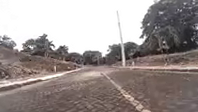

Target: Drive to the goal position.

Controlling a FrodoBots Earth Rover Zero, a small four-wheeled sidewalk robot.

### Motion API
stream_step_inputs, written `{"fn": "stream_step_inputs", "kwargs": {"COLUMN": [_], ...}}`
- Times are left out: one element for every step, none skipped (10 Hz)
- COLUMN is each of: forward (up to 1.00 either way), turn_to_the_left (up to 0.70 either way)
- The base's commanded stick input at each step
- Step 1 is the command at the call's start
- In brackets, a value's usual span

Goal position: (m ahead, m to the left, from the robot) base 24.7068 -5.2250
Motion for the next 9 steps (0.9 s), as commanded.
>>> {"fn": "stream_step_inputs", "kwargs": {"forward": [1.0,1.0,1.0,1.0,1.0,1.0,1.0,1.0,1.0], "turn_to_the_left": [0.0,0.0,0.0,0.0,0.0,0.0,0.0,0.0,0.0]}}
